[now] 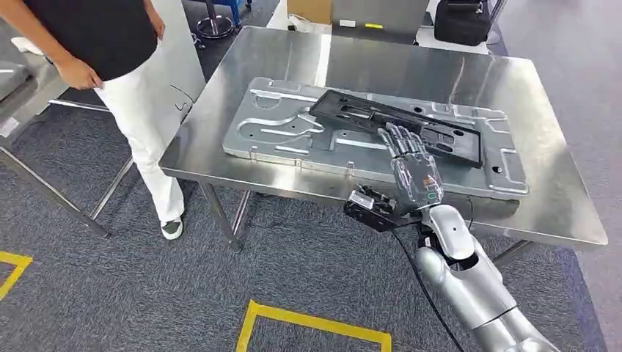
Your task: Take the parts from the cabinet and place them on the table.
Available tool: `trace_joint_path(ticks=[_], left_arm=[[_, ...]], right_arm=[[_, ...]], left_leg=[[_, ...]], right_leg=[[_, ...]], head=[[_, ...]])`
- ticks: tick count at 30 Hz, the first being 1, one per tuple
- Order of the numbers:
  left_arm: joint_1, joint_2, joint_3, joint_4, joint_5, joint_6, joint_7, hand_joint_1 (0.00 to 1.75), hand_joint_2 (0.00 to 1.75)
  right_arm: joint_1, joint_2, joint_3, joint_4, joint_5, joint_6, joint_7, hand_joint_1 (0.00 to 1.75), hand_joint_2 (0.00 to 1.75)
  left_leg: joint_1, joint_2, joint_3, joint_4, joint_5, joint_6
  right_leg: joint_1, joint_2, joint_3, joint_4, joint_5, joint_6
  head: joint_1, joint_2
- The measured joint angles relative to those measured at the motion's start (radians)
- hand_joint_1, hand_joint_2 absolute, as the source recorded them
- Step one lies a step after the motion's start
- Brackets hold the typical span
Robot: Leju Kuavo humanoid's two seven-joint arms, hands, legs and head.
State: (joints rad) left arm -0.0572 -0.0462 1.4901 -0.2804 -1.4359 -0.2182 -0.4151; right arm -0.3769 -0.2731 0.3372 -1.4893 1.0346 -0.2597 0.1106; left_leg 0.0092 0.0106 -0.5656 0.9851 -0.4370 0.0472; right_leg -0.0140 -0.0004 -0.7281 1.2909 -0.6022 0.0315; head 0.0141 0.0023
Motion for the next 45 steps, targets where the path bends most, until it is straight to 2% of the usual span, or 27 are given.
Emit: trace_joint_path(ticks=[2, 4, 6, 10, 12, 14, 15, 16, 17, 19, 20, 21, 22, 25, 26, 28, 30, 31, 32, 34, 35, 36, 37, 40, 41, 42, 45], left_arm=[[0.0, -0.003, 0.0, 0.0, 0.001, -0.002, 0.0, 0.0, 0.0], [0.003, -0.006, 0.001, 0.0, 0.005, -0.003, 0.0, 0.0, 0.0], [0.004, -0.008, 0.002, 0.0, 0.01, -0.004, 0.0, 0.0, 0.0], [0.011, -0.016, 0.006, 0.0, 0.028, -0.01, -0.002, 0.0, 0.0], [0.017, -0.022, 0.008, -0.002, 0.036, -0.016, -0.002, 0.0, 0.0], [0.018, -0.03, 0.012, -0.01, 0.047, -0.021, -0.002, 0.0, 0.0], [0.018, -0.034, 0.015, -0.015, 0.053, -0.023, -0.001, 0.0, 0.0], [0.019, -0.04, 0.02, -0.024, 0.059, -0.029, 0.0, 0.0, 0.0], [0.019, -0.047, 0.027, -0.032, 0.065, -0.034, 0.0, 0.0, 0.0], [0.023, -0.059, 0.035, -0.053, 0.069, -0.046, 0.003, 0.0, 0.0], [0.023, -0.064, 0.037, -0.064, 0.072, -0.051, 0.003, 0.0, 0.0], [0.022, -0.069, 0.04, -0.08, 0.072, -0.057, 0.003, 0.0, 0.0], [0.021, -0.075, 0.045, -0.091, 0.074, -0.064, 0.003, 0.0, 0.0], [0.029, -0.094, 0.056, -0.119, 0.083, -0.076, 0.01, 0.0, 0.0], [0.028, -0.103, 0.059, -0.127, 0.089, -0.077, 0.012, 0.0, 0.0], [0.029, -0.111, 0.06, -0.143, 0.108, -0.089, 0.015, 0.0, 0.0], [0.032, -0.127, 0.061, -0.163, 0.122, -0.096, 0.018, 0.0, 0.0], [0.032, -0.134, 0.061, -0.175, 0.127, -0.1, 0.019, 0.0, 0.0], [0.032, -0.145, 0.061, -0.189, 0.129, -0.103, 0.02, 0.0, 0.0], [0.033, -0.157, 0.062, -0.203, 0.132, -0.105, 0.02, 0.0, 0.0], [0.033, -0.162, 0.062, -0.212, 0.132, -0.105, 0.02, 0.0, 0.0], [0.032, -0.164, 0.062, -0.221, 0.132, -0.105, 0.019, 0.0, 0.0], [0.033, -0.172, 0.062, -0.225, 0.134, -0.103, 0.017, 0.0, 0.0], [0.035, -0.174, 0.063, -0.235, 0.138, -0.091, 0.014, 0.0, 0.0], [0.036, -0.174, 0.064, -0.235, 0.138, -0.085, 0.014, 0.0, 0.0], [0.038, -0.174, 0.067, -0.236, 0.138, -0.082, 0.015, 0.0, 0.0], [0.043, -0.175, 0.071, -0.239, 0.126, -0.069, 0.031, 0.0, 0.0]], right_arm=[[0.028, 0.005, -0.01, -0.007, 0.006, -0.026, -0.006, 0.0, 0.0], [0.066, 0.016, -0.019, -0.026, 0.014, -0.069, -0.019, 0.0, 0.0], [0.104, 0.031, -0.024, -0.052, 0.022, -0.107, -0.03, 0.0, 0.0], [0.234, 0.068, -0.049, -0.108, 0.035, -0.187, -0.051, 0.0, 0.0], [0.302, 0.096, -0.062, -0.136, 0.038, -0.219, -0.064, 0.0, 0.0], [0.381, 0.122, -0.074, -0.158, 0.036, -0.248, -0.073, 0.0, 0.0], [0.421, 0.132, -0.081, -0.164, 0.025, -0.263, -0.074, 0.0, 0.0], [0.462, 0.149, -0.089, -0.172, 0.005, -0.282, -0.077, 0.0, 0.0], [0.499, 0.164, -0.098, -0.178, -0.013, -0.297, -0.081, 0.0, 0.0], [0.565, 0.194, -0.12, -0.188, -0.043, -0.321, -0.085, 0.0, 0.0], [0.595, 0.206, -0.133, -0.19, -0.048, -0.328, -0.086, 0.0, 0.0], [0.625, 0.221, -0.149, -0.191, -0.048, -0.335, -0.088, 0.0, 0.0], [0.652, 0.23, -0.167, -0.191, -0.052, -0.338, -0.092, 0.0, 0.0], [0.713, 0.269, -0.227, -0.188, -0.06, -0.33, -0.106, 0.0, 0.0], [0.731, 0.281, -0.25, -0.185, -0.075, -0.315, -0.117, 0.0, 0.0], [0.757, 0.315, -0.295, -0.166, -0.141, -0.276, -0.155, 0.0, 0.0], [0.768, 0.356, -0.351, -0.124, -0.223, -0.233, -0.202, 0.0, 0.0], [0.77, 0.375, -0.384, -0.099, -0.265, -0.2, -0.232, 0.0, 0.0], [0.774, 0.398, -0.425, -0.066, -0.305, -0.167, -0.271, 0.0, 0.0], [0.779, 0.428, -0.474, -0.03, -0.345, -0.111, -0.305, 0.0, 0.0], [0.778, 0.448, -0.507, -0.014, -0.377, -0.055, -0.309, 0.0, 0.0], [0.775, 0.469, -0.543, 0.006, -0.416, 0.017, -0.317, 0.0, 0.0], [0.772, 0.492, -0.592, 0.026, -0.45, 0.073, -0.325, 0.0, 0.0], [0.77, 0.546, -0.718, 0.133, -0.605, 0.148, -0.266, 0.0, 0.0], [0.772, 0.56, -0.748, 0.166, -0.645, 0.144, -0.227, 0.0, 0.0], [0.774, 0.571, -0.764, 0.184, -0.663, 0.138, -0.2, 0.0, 0.0], [0.796, 0.592, -0.781, 0.238, -0.64, 0.103, -0.056, 0.0, 0.0]], left_leg=[[0.002, 0.0, -0.036, 0.01, 0.019, -0.005], [0.004, -0.001, -0.067, 0.022, 0.035, -0.013], [-0.001, -0.003, -0.085, 0.037, 0.046, -0.026], [0.002, -0.008, -0.088, 0.022, 0.08, -0.056], [0.009, -0.007, -0.111, 0.08, -0.02, -0.063], [0.009, -0.007, -0.145, 0.232, -0.144, -0.07], [0.009, -0.007, -0.155, 0.304, -0.173, -0.072], [0.009, -0.007, -0.149, 0.343, -0.165, -0.072], [0.009, -0.007, -0.127, 0.341, -0.134, -0.069], [0.005, -0.008, -0.028, 0.233, -0.067, -0.055], [0.001, -0.012, 0.047, 0.138, -0.068, -0.043], [-0.008, -0.017, 0.122, 0.036, -0.105, -0.031], [-0.006, -0.016, 0.153, -0.027, -0.124, -0.031], [-0.013, -0.014, 0.135, -0.038, -0.102, -0.014], [-0.004, -0.002, 0.124, -0.047, -0.083, -0.006], [-0.004, 0.0, 0.094, -0.045, -0.059, 0.011], [-0.006, 0.005, 0.063, -0.039, -0.037, 0.01], [-0.006, 0.007, 0.047, -0.033, -0.027, 0.008], [-0.005, 0.008, 0.021, -0.022, -0.017, 0.005], [-0.002, 0.008, -0.019, 0.001, -0.006, -0.003], [0.0, 0.008, -0.037, 0.013, -0.003, -0.009], [-0.002, 0.008, -0.05, 0.025, 0.001, -0.015], [-0.003, 0.007, -0.053, 0.034, 0.004, -0.022], [0.001, 0.005, -0.051, 0.027, 0.025, -0.046], [0.006, 0.003, -0.056, 0.035, 0.019, -0.051], [0.006, 0.0, -0.068, 0.057, -0.019, -0.055], [0.008, -0.001, -0.131, 0.274, -0.174, -0.067]], right_leg=[[-0.005, 0.0, 0.036, 0.012, 0.054, 0.005], [-0.011, -0.001, 0.148, -0.122, 0.116, 0.007], [-0.003, -0.001, 0.255, -0.291, 0.057, -0.001], [-0.002, -0.001, 0.234, -0.298, 0.081, -0.037], [-0.002, -0.006, 0.215, -0.299, 0.102, -0.056], [0.003, -0.008, 0.188, -0.297, 0.123, -0.061], [0.006, -0.011, 0.172, -0.295, 0.133, -0.062], [0.009, -0.012, 0.156, -0.292, 0.143, -0.063], [0.012, -0.013, 0.14, -0.289, 0.152, -0.063], [0.017, -0.011, 0.109, -0.283, 0.17, -0.062], [0.018, -0.008, 0.099, -0.28, 0.18, -0.06], [0.023, -0.008, 0.093, -0.276, 0.186, -0.055], [0.02, -0.01, 0.092, -0.276, 0.195, -0.049], [0.015, -0.01, 0.088, -0.289, 0.227, -0.03], [0.011, -0.002, 0.079, -0.28, 0.208, -0.027], [0.009, 0.001, 0.054, -0.192, 0.075, -0.018], [0.001, 0.001, 0.033, -0.05, -0.016, -0.007], [-0.002, 0.001, 0.031, -0.001, -0.015, -0.003], [-0.005, 0.0, 0.05, 0.011, 0.021, 0.002], [-0.012, 0.0, 0.135, -0.076, 0.098, 0.009], [-0.015, -0.001, 0.203, -0.163, 0.106, 0.01], [-0.013, -0.002, 0.265, -0.261, 0.052, 0.008], [-0.005, 0.002, 0.294, -0.318, 0.026, -0.006], [-0.001, -0.004, 0.284, -0.311, 0.039, -0.029], [-0.008, -0.009, 0.277, -0.316, 0.051, -0.042], [-0.007, -0.016, 0.27, -0.316, 0.057, -0.051], [-0.001, -0.023, 0.244, -0.314, 0.077, -0.061]], head=[[0.0, 0.0], [0.0, 0.0], [0.0, 0.0], [0.0, 0.0], [0.0, 0.0], [0.0, 0.0], [-0.001, 0.0], [0.0, 0.0], [0.0, 0.0], [0.0, 0.0], [-0.001, 0.0], [0.0, 0.0], [0.0, 0.0], [0.0, 0.0], [-0.001, 0.0], [0.0, 0.0], [0.0, 0.0], [0.0, 0.0], [0.0, 0.0], [0.0, 0.0], [0.0, 0.0], [0.0, 0.0], [-0.001, 0.0], [0.0, 0.0], [0.0, 0.0], [0.0, 0.0], [0.0, 0.0]])
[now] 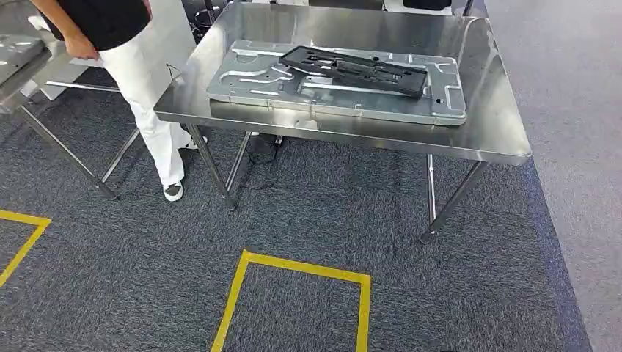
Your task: Take the parts from the cabinet and place them on the table.
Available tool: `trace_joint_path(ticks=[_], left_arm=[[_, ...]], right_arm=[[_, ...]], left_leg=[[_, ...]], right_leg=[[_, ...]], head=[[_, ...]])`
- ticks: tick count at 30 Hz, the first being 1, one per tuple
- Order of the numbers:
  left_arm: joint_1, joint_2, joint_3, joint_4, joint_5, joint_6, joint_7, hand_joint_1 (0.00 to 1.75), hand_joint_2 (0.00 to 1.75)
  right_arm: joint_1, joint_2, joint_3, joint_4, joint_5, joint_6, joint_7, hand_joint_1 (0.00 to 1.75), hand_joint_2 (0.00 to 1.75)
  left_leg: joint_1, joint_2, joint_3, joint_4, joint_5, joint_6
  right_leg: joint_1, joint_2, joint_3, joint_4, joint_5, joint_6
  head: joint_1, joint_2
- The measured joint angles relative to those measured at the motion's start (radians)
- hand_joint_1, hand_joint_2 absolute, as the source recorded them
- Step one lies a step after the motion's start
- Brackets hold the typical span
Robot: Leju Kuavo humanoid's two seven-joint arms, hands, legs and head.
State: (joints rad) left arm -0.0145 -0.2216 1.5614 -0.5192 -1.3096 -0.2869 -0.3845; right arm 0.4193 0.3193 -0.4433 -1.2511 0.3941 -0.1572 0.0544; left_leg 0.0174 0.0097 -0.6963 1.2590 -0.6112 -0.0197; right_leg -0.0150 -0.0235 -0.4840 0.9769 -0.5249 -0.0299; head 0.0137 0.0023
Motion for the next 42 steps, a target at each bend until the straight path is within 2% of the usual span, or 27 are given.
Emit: trace_joint_path(ticks=[2, 3, 5, 6, 9, 11, 13, 15, 16, 17, 19, 20, 21, 22, 24, 26, 27, 29, 31, 32, 33, 35, 36, 37, 38, 41, 42], left_arm=[[0.0, 0.0, 0.003, -0.002, 0.0, 0.001, 0.005, 0.0, 0.0], [-0.001, 0.0, 0.003, -0.002, 0.0, 0.001, 0.005, 0.0, 0.0], [-0.001, 0.003, 0.004, -0.001, -0.008, 0.009, 0.006, 0.0, 0.0], [-0.004, 0.007, 0.004, 0.0, -0.015, 0.019, 0.006, 0.0, 0.0], [-0.014, 0.025, 0.003, 0.026, -0.031, 0.05, 0.005, 0.0, 0.0], [-0.012, 0.032, 0.003, 0.037, -0.034, 0.057, 0.006, 0.0, 0.0], [-0.015, 0.036, 0.003, 0.05, -0.037, 0.062, 0.005, 0.0, 0.0], [-0.019, 0.048, 0.002, 0.075, -0.044, 0.094, -0.006, 0.0, 0.0], [-0.021, 0.055, 0.002, 0.092, -0.045, 0.107, -0.011, 0.0, 0.0], [-0.021, 0.065, 0.0, 0.108, -0.047, 0.119, -0.013, 0.0, 0.0], [-0.023, 0.076, -0.001, 0.141, -0.048, 0.137, -0.014, 0.0, 0.0], [-0.026, 0.083, -0.002, 0.153, -0.048, 0.142, -0.014, 0.0, 0.0], [-0.028, 0.084, -0.002, 0.164, -0.048, 0.143, -0.014, 0.0, 0.0], [-0.031, 0.085, -0.003, 0.173, -0.048, 0.143, -0.015, 0.0, 0.0], [-0.033, 0.094, -0.006, 0.185, -0.049, 0.144, -0.018, 0.0, 0.0], [-0.031, 0.099, -0.011, 0.192, -0.052, 0.146, -0.018, 0.0, 0.0], [-0.029, 0.101, -0.012, 0.196, -0.052, 0.146, -0.018, 0.0, 0.0], [-0.033, 0.105, -0.014, 0.203, -0.052, 0.146, -0.017, 0.0, 0.0], [-0.036, 0.109, -0.015, 0.207, -0.051, 0.147, -0.017, 0.0, 0.0], [-0.034, 0.111, -0.016, 0.208, -0.051, 0.147, -0.016, 0.0, 0.0], [-0.031, 0.113, -0.016, 0.208, -0.051, 0.147, -0.016, 0.0, 0.0], [-0.027, 0.117, -0.017, 0.209, -0.051, 0.148, -0.015, 0.0, 0.0], [-0.029, 0.119, -0.018, 0.209, -0.051, 0.15, -0.015, 0.0, 0.0], [-0.033, 0.119, -0.019, 0.21, -0.051, 0.151, -0.014, 0.0, 0.0], [-0.036, 0.121, -0.019, 0.211, -0.051, 0.152, -0.015, 0.0, 0.0], [-0.026, 0.122, -0.019, 0.214, -0.052, 0.153, -0.013, 0.0, 0.0], [-0.026, 0.122, -0.019, 0.214, -0.052, 0.153, -0.013, 0.0, 0.0]], right_arm=[[-0.003, 0.011, -0.016, 0.063, 0.039, 0.001, 0.079, 0.0, 0.0], [-0.002, 0.015, -0.023, 0.087, 0.05, 0.003, 0.099, 0.0, 0.0], [-0.006, 0.023, -0.035, 0.132, 0.075, 0.033, 0.16, 0.0, 0.0], [-0.015, 0.024, -0.042, 0.162, 0.087, 0.057, 0.207, 0.0, 0.0], [-0.037, 0.029, -0.064, 0.24, 0.1, 0.126, 0.273, 0.0, 0.0], [-0.051, 0.032, -0.069, 0.271, 0.101, 0.138, 0.282, 0.0, 0.0], [-0.059, 0.032, -0.08, 0.294, 0.106, 0.155, 0.284, 0.0, 0.0], [-0.068, 0.032, -0.095, 0.324, 0.138, 0.235, 0.279, 0.0, 0.0], [-0.072, 0.032, -0.105, 0.338, 0.161, 0.277, 0.264, 0.0, 0.0], [-0.078, 0.032, -0.113, 0.349, 0.185, 0.31, 0.247, 0.0, 0.0], [-0.087, 0.031, -0.134, 0.368, 0.232, 0.339, 0.212, 0.0, 0.0], [-0.092, 0.031, -0.142, 0.376, 0.248, 0.345, 0.197, 0.0, 0.0], [-0.096, 0.031, -0.149, 0.384, 0.264, 0.351, 0.181, 0.0, 0.0], [-0.103, 0.029, -0.161, 0.394, 0.283, 0.359, 0.163, 0.0, 0.0], [-0.123, 0.029, -0.191, 0.417, 0.337, 0.378, 0.121, 0.0, 0.0], [-0.138, 0.029, -0.213, 0.433, 0.368, 0.39, 0.107, 0.0, 0.0], [-0.143, 0.029, -0.22, 0.442, 0.377, 0.392, 0.102, 0.0, 0.0], [-0.149, 0.029, -0.238, 0.456, 0.391, 0.397, 0.099, 0.0, 0.0], [-0.151, 0.029, -0.252, 0.47, 0.398, 0.4, 0.099, 0.0, 0.0], [-0.152, 0.029, -0.257, 0.474, 0.403, 0.401, 0.101, 0.0, 0.0], [-0.154, 0.029, -0.261, 0.477, 0.406, 0.403, 0.102, 0.0, 0.0], [-0.161, 0.03, -0.27, 0.483, 0.413, 0.404, 0.113, 0.0, 0.0], [-0.164, 0.03, -0.275, 0.487, 0.415, 0.406, 0.118, 0.0, 0.0], [-0.166, 0.03, -0.28, 0.489, 0.417, 0.407, 0.119, 0.0, 0.0], [-0.167, 0.032, -0.283, 0.491, 0.418, 0.407, 0.12, 0.0, 0.0], [-0.175, 0.032, -0.29, 0.495, 0.418, 0.407, 0.124, 0.0, 0.0], [-0.176, 0.032, -0.29, 0.495, 0.418, 0.407, 0.125, 0.0, 0.0]], left_leg=[[0.0, 0.0, 0.002, 0.057, 0.004, -0.001], [-0.001, 0.0, 0.038, 0.012, 0.033, 0.002], [-0.002, 0.012, 0.16, -0.167, 0.09, 0.013], [-0.005, 0.046, 0.215, -0.257, 0.082, 0.021], [-0.016, 0.036, 0.209, -0.273, 0.087, 0.037], [-0.007, 0.02, 0.206, -0.287, 0.1, 0.051], [-0.005, 0.011, 0.197, -0.291, 0.111, 0.061], [-0.009, -0.001, 0.184, -0.289, 0.12, 0.07], [-0.011, -0.011, 0.178, -0.287, 0.123, 0.071], [-0.012, -0.021, 0.173, -0.285, 0.126, 0.07], [-0.013, -0.046, 0.17, -0.276, 0.128, 0.067], [-0.013, -0.059, 0.168, -0.27, 0.128, 0.066], [-0.012, -0.068, 0.163, -0.265, 0.129, 0.065], [-0.019, -0.074, 0.157, -0.259, 0.13, 0.059], [-0.012, -0.093, 0.145, -0.257, 0.138, 0.045], [-0.015, -0.111, 0.136, -0.258, 0.145, 0.031], [-0.011, -0.081, 0.134, -0.241, 0.13, 0.031], [-0.011, -0.031, 0.083, -0.13, 0.055, 0.021], [-0.005, -0.022, 0.015, 0.026, -0.014, 0.01], [-0.003, -0.019, 0.005, 0.059, -0.018, 0.006], [0.001, -0.015, 0.018, 0.039, 0.002, 0.003], [0.005, 0.0, 0.108, -0.117, 0.082, 0.001], [0.006, 0.032, 0.167, -0.219, 0.118, 0.002], [-0.006, 0.067, 0.181, -0.255, 0.094, 0.007], [-0.006, 0.048, 0.177, -0.255, 0.102, 0.02], [-0.009, 0.024, 0.166, -0.257, 0.107, 0.034], [-0.002, 0.016, 0.173, -0.264, 0.115, 0.045]], right_leg=[[0.004, -0.011, -0.016, 0.004, 0.008, 0.002], [0.005, -0.017, -0.021, 0.008, 0.01, 0.003], [0.006, -0.032, -0.026, 0.015, 0.01, 0.005], [0.008, -0.039, -0.025, 0.019, 0.01, 0.008], [0.012, -0.061, -0.025, 0.02, 0.016, 0.025], [0.014, -0.067, -0.023, 0.018, 0.017, 0.038], [0.008, 0.0, -0.05, 0.082, -0.044, 0.047], [0.007, 0.017, -0.119, 0.247, -0.139, 0.048], [0.007, 0.018, -0.144, 0.308, -0.16, 0.048], [0.007, 0.019, -0.149, 0.327, -0.155, 0.047], [0.008, 0.022, -0.088, 0.222, -0.08, 0.041], [0.008, 0.037, -0.033, 0.118, -0.03, 0.036], [0.009, 0.075, 0.004, 0.039, -0.007, 0.028], [0.008, 0.102, 0.009, 0.02, -0.02, 0.024], [0.012, 0.083, 0.002, 0.02, -0.014, 0.024], [0.005, 0.063, 0.003, 0.009, -0.005, 0.012], [0.002, 0.045, 0.007, 0.003, 0.001, 0.007], [0.003, 0.023, -0.001, 0.002, 0.004, 0.0], [0.004, -0.008, -0.006, 0.004, 0.004, 0.0], [0.004, -0.022, -0.008, 0.007, 0.004, 0.0], [0.003, -0.033, -0.009, 0.009, 0.003, 0.001], [0.001, -0.054, -0.009, 0.015, -0.001, 0.008], [0.001, -0.065, -0.007, 0.019, -0.005, 0.013], [0.008, -0.073, -0.007, 0.022, -0.01, 0.021], [0.009, -0.081, -0.007, 0.024, -0.011, 0.026], [0.009, -0.101, -0.002, 0.02, -0.007, 0.042], [0.003, -0.081, -0.003, 0.027, -0.018, 0.051]], head=[[0.0, 0.0], [0.0, 0.0], [0.0, 0.0], [0.0, 0.0], [0.0, 0.0], [0.0, 0.0], [0.001, 0.0], [0.0, 0.0], [0.0, 0.0], [0.0, 0.0], [0.0, 0.0], [0.0, 0.0], [0.0, 0.0], [0.0, 0.0], [0.0, 0.0], [0.0, 0.0], [0.0, 0.0], [0.0, 0.0], [0.0, 0.0], [0.0, 0.0], [0.0, 0.0], [0.0, 0.0], [0.0, 0.0], [0.0, 0.0], [0.001, 0.0], [0.0, 0.0], [0.0, 0.0]])
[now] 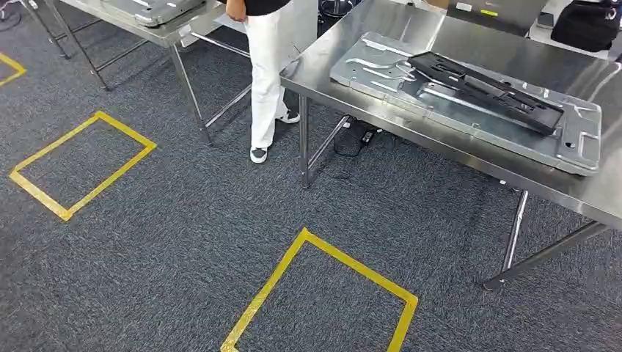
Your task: Take the parts from the cabinet and place them on the table.
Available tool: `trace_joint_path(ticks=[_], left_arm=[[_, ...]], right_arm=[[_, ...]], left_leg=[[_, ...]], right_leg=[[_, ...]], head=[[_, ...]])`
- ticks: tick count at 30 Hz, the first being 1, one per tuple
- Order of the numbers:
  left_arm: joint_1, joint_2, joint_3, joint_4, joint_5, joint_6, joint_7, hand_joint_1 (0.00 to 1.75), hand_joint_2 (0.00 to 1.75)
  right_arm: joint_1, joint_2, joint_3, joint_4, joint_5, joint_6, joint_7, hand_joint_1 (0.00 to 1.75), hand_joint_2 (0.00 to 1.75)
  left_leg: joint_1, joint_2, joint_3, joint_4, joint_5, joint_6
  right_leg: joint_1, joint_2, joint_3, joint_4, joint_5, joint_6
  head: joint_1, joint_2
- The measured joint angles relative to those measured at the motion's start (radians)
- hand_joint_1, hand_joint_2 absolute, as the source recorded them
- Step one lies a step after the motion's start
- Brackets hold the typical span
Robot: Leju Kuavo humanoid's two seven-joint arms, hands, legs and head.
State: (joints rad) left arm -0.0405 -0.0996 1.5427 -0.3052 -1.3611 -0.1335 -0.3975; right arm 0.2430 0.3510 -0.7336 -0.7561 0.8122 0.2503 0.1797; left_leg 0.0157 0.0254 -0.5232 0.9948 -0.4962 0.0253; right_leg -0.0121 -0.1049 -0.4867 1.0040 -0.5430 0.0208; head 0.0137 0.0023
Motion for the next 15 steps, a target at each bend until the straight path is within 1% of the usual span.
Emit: trace_joint_path(ticks=[1, 2, 3, 4, 5, 6, 7, 8, 9, 10, 11, 12, 13, 14, 15], left_arm=[[0.0, 0.0, 0.0, 0.002, 0.0, 0.0, 0.0, 0.0, 0.0], [-0.002, 0.0, 0.0, 0.002, -0.001, 0.0, 0.0, 0.0, 0.0], [-0.005, 0.0, -0.001, 0.003, -0.001, 0.0, 0.0, 0.0, 0.0], [-0.006, 0.0, -0.001, 0.004, -0.001, 0.001, 0.0, 0.0, 0.0], [-0.006, 0.0, -0.001, 0.004, -0.001, 0.002, 0.0, 0.0, 0.0], [-0.004, 0.0, -0.001, 0.004, -0.002, 0.002, 0.0, 0.0, 0.0], [-0.004, 0.0, -0.001, 0.004, -0.002, 0.003, 0.0, 0.0, 0.0], [-0.003, 0.0, -0.001, 0.005, -0.002, 0.004, 0.0, 0.0, 0.0], [-0.004, 0.0, -0.001, 0.007, -0.002, 0.005, 0.0, 0.0, 0.0], [-0.004, 0.0, -0.001, 0.01, -0.002, 0.005, 0.0, 0.0, 0.0], [-0.009, 0.0, -0.001, 0.011, -0.002, 0.005, 0.0, 0.0, 0.0], [-0.01, 0.0, -0.002, 0.011, -0.002, 0.005, 0.0, 0.0, 0.0], [-0.008, 0.0, -0.002, 0.011, -0.002, 0.005, 0.0, 0.0, 0.0], [-0.005, 0.0, -0.001, 0.011, -0.002, 0.005, 0.0, 0.0, 0.0], [-0.003, 0.005, -0.001, 0.011, -0.001, 0.006, 0.0, 0.0, 0.0]], right_arm=[[0.0, 0.0, -0.001, 0.0, 0.0, 0.0, 0.004, 0.0, 0.0], [0.0, 0.0, -0.004, 0.001, 0.0, 0.0, 0.006, 0.0, 0.0], [0.0, 0.0, -0.007, 0.001, 0.0, 0.0, 0.006, 0.0, 0.0], [0.0, 0.0, -0.01, 0.001, 0.0, 0.001, 0.006, 0.0, 0.0], [0.0, 0.0, -0.012, 0.001, 0.0, 0.001, 0.005, 0.0, 0.0], [0.0, 0.0, -0.015, 0.001, 0.002, 0.001, 0.004, 0.0, 0.0], [0.001, 0.0, -0.016, 0.001, 0.003, 0.006, 0.003, 0.0, 0.0], [0.001, 0.0, -0.017, 0.001, 0.005, 0.011, 0.0, 0.0, 0.0], [0.0, 0.0, -0.018, 0.001, 0.007, 0.015, -0.003, 0.0, 0.0], [0.0, -0.001, -0.021, 0.001, 0.008, 0.017, -0.006, 0.0, 0.0], [0.001, -0.002, -0.023, 0.001, 0.01, 0.017, -0.007, 0.0, 0.0], [0.001, -0.001, -0.023, 0.001, 0.012, 0.018, -0.01, 0.0, 0.0], [0.0, 0.0, -0.023, 0.001, 0.014, 0.018, -0.01, 0.0, 0.0], [-0.002, 0.0, -0.023, 0.001, 0.015, 0.018, -0.01, 0.0, 0.0], [-0.002, 0.001, -0.023, 0.001, 0.015, 0.018, -0.01, 0.0, 0.0]], left_leg=[[-0.001, -0.007, -0.005, 0.0, 0.002, 0.005], [-0.002, -0.015, -0.009, 0.0, 0.006, 0.011], [-0.004, -0.023, -0.013, 0.0, 0.008, 0.014], [-0.007, -0.034, -0.017, 0.001, 0.01, 0.016], [-0.009, -0.047, -0.02, 0.001, 0.011, 0.018], [-0.011, -0.06, -0.019, 0.002, 0.011, 0.017], [-0.012, -0.074, -0.018, 0.004, 0.011, 0.017], [-0.013, -0.089, -0.016, 0.005, 0.011, 0.017], [-0.014, -0.102, -0.015, 0.007, 0.011, 0.017], [-0.012, -0.11, -0.021, 0.009, 0.011, 0.015], [-0.019, -0.121, -0.026, 0.018, 0.009, 0.009], [-0.012, -0.131, -0.033, 0.016, 0.015, 0.0], [-0.009, -0.142, -0.036, 0.014, 0.017, -0.005], [-0.006, -0.155, -0.038, 0.01, 0.022, -0.013], [-0.01, -0.16, -0.041, 0.017, 0.017, -0.017]], right_leg=[[0.0, 0.05, -0.013, 0.032, -0.029, 0.003], [-0.001, 0.08, -0.042, 0.093, -0.072, 0.003], [-0.001, 0.093, -0.081, 0.176, -0.116, 0.003], [0.0, 0.098, -0.119, 0.256, -0.148, 0.002], [0.0, 0.099, -0.146, 0.31, -0.156, 0.0], [0.0, 0.1, -0.148, 0.309, -0.136, -0.003], [0.001, 0.103, -0.126, 0.261, -0.094, -0.007], [0.001, 0.11, -0.088, 0.176, -0.042, -0.013], [0.002, 0.132, -0.049, 0.089, 0.005, -0.021], [0.003, 0.189, -0.028, 0.031, 0.015, -0.03], [-0.001, 0.197, -0.022, 0.006, 0.012, -0.031], [0.004, 0.184, -0.026, 0.01, 0.012, -0.028], [0.007, 0.176, -0.025, 0.01, 0.011, -0.029], [0.009, 0.165, -0.023, 0.007, 0.014, -0.032], [-0.01, 0.149, -0.017, -0.011, 0.023, -0.041]], head=[[0.0, 0.0], [0.0, 0.0], [0.0, 0.0], [0.0, 0.0], [0.0, 0.0], [0.0, 0.0], [0.0, 0.0], [0.0, 0.0], [0.0, 0.0], [0.0, 0.0], [0.0, 0.0], [0.0, 0.0], [0.0, 0.0], [0.0, 0.0], [0.0, 0.0]])
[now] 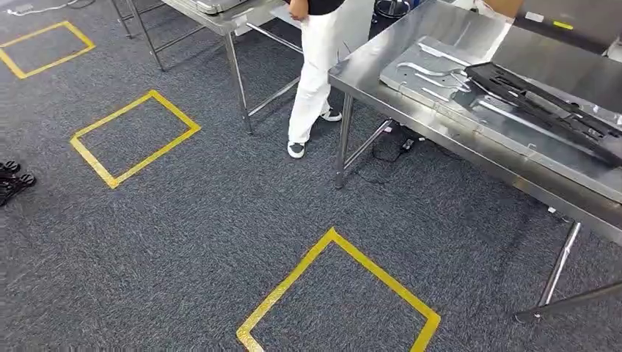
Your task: Take the parts from the cabinet and place them on the table.
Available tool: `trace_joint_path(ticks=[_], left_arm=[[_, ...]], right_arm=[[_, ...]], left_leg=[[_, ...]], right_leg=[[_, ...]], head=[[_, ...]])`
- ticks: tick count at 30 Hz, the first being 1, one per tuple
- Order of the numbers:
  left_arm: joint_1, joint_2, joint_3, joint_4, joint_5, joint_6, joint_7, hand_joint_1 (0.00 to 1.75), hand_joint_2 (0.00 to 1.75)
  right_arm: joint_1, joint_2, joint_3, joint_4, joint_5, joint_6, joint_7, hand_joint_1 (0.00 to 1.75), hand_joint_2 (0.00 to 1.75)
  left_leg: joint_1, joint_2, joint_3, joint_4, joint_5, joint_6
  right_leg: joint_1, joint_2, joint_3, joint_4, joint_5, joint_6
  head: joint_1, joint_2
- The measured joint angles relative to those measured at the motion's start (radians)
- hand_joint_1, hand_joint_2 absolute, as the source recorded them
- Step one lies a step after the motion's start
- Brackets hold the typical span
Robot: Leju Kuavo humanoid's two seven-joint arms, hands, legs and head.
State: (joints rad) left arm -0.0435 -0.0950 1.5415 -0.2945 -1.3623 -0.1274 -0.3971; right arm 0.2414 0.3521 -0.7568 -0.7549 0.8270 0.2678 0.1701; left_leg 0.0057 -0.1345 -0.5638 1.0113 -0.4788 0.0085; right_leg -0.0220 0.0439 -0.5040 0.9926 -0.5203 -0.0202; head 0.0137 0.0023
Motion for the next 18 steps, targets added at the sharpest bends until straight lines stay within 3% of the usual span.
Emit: trace_joint_path(ticks=[1, 2, 4, 5, 6, 8, 9, 10, 11, 12, 14, 15, 16, 17, 18], left_arm=[[0.004, -0.003, 0.0, 0.002, 0.0, 0.0, 0.0, 0.0, 0.0], [0.003, -0.003, 0.0, 0.005, 0.0, 0.0, 0.0, 0.0, 0.0], [-0.003, -0.003, 0.0, 0.005, 0.0, 0.0, 0.0, 0.0, 0.0], [-0.003, -0.003, 0.0, 0.005, 0.0, 0.0, 0.001, 0.0, 0.0], [-0.002, -0.003, 0.0, 0.005, 0.0, 0.0, 0.001, 0.0, 0.0], [0.002, -0.002, 0.0, 0.005, 0.0, 0.0, 0.001, 0.0, 0.0], [0.002, 0.0, 0.0, 0.005, 0.0, 0.001, 0.001, 0.0, 0.0], [0.001, 0.0, 0.0, 0.006, 0.0, 0.001, 0.001, 0.0, 0.0], [-0.004, 0.0, 0.0, 0.006, 0.0, 0.001, 0.002, 0.0, 0.0], [-0.004, 0.0, 0.0, 0.006, 0.0, 0.002, 0.002, 0.0, 0.0], [0.002, 0.0, 0.0, 0.006, -0.001, 0.004, 0.002, 0.0, 0.0], [0.003, 0.001, 0.0, 0.006, -0.002, 0.005, 0.002, 0.0, 0.0], [0.004, 0.001, 0.0, 0.007, -0.002, 0.006, 0.002, 0.0, 0.0], [0.003, 0.001, 0.0, 0.007, -0.002, 0.006, 0.002, 0.0, 0.0], [-0.001, 0.001, 0.0, 0.007, -0.002, 0.007, 0.003, 0.0, 0.0]], right_arm=[[0.001, 0.0, 0.0, 0.0, 0.0, 0.0, 0.0, 0.0, 0.0], [0.002, 0.002, -0.001, 0.0, 0.001, 0.0, 0.0, 0.0, 0.0], [0.003, 0.002, -0.002, 0.0, 0.002, 0.001, 0.0, 0.0, 0.0], [0.004, 0.002, -0.002, 0.0, 0.002, 0.001, 0.0, 0.0, 0.0], [0.003, 0.002, -0.003, 0.0, 0.002, 0.001, 0.0, 0.0, 0.0], [0.002, 0.002, -0.004, 0.0, 0.002, 0.002, 0.0, 0.0, 0.0], [0.002, 0.003, -0.004, 0.0, 0.002, 0.002, 0.0, 0.0, 0.0], [0.001, 0.003, -0.005, 0.0, 0.002, 0.003, 0.0, 0.0, 0.0], [0.001, 0.004, -0.006, 0.0, 0.002, 0.005, 0.0, 0.0, 0.0], [0.001, 0.004, -0.007, 0.0, 0.004, 0.008, 0.0, 0.0, 0.0], [-0.005, 0.004, -0.01, 0.0, 0.008, 0.011, 0.0, 0.0, 0.0], [-0.008, 0.004, -0.01, 0.0, 0.011, 0.011, -0.002, 0.0, 0.0], [-0.008, 0.004, -0.011, 0.0, 0.016, 0.011, -0.003, 0.0, 0.0], [-0.008, 0.004, -0.013, 0.0, 0.021, 0.011, -0.006, 0.0, 0.0], [-0.008, 0.004, -0.015, 0.001, 0.024, 0.011, -0.007, 0.0, 0.0]], left_leg=[[-0.004, 0.056, -0.009, 0.02, -0.016, -0.004], [-0.001, 0.099, -0.033, 0.071, -0.053, -0.01], [0.006, 0.122, -0.106, 0.223, -0.13, -0.022], [0.008, 0.126, -0.135, 0.285, -0.15, -0.027], [0.011, 0.129, -0.142, 0.302, -0.146, -0.03], [0.017, 0.135, -0.078, 0.189, -0.072, -0.034], [0.017, 0.153, -0.018, 0.084, -0.027, -0.034], [0.017, 0.196, 0.023, 0.007, -0.016, -0.032], [0.007, 0.201, 0.027, -0.001, -0.021, -0.024], [0.007, 0.186, 0.023, 0.001, -0.018, -0.013], [0.003, 0.172, 0.012, 0.002, -0.019, -0.005], [0.009, 0.16, 0.019, -0.008, -0.013, 0.005], [0.011, 0.154, 0.022, -0.012, -0.009, 0.012], [0.011, 0.147, 0.019, -0.012, -0.006, 0.019], [0.01, 0.14, 0.016, -0.012, -0.005, 0.022]], right_leg=[[0.006, -0.013, 0.006, -0.007, 0.003, -0.002], [0.007, -0.027, 0.007, -0.008, 0.004, -0.011], [0.01, -0.059, 0.003, -0.006, 0.002, -0.012], [0.01, -0.076, 0.003, -0.004, 0.0, -0.011], [0.01, -0.089, 0.002, -0.002, -0.002, -0.01], [0.008, -0.114, 0.005, 0.001, -0.007, -0.003], [0.007, -0.126, 0.008, 0.004, -0.011, 0.001], [0.01, -0.135, 0.012, 0.006, -0.015, 0.007], [0.017, -0.144, 0.013, 0.01, -0.02, 0.015], [0.017, -0.15, 0.013, 0.008, -0.019, 0.018], [0.017, -0.163, 0.019, 0.005, -0.018, 0.027], [0.015, -0.163, 0.02, 0.007, -0.023, 0.036], [0.009, -0.115, 0.017, 0.025, -0.04, 0.042], [0.009, -0.075, -0.004, 0.067, -0.074, 0.041], [0.009, -0.057, -0.038, 0.139, -0.118, 0.04]], head=[[0.0, 0.0], [-0.002, 0.0], [-0.002, 0.0], [-0.002, 0.0], [-0.002, 0.0], [-0.002, 0.0], [-0.002, 0.0], [-0.002, 0.0], [-0.002, 0.0], [-0.002, 0.0], [-0.002, 0.0], [-0.002, 0.0], [-0.002, 0.0], [-0.002, 0.0], [-0.002, 0.0]])
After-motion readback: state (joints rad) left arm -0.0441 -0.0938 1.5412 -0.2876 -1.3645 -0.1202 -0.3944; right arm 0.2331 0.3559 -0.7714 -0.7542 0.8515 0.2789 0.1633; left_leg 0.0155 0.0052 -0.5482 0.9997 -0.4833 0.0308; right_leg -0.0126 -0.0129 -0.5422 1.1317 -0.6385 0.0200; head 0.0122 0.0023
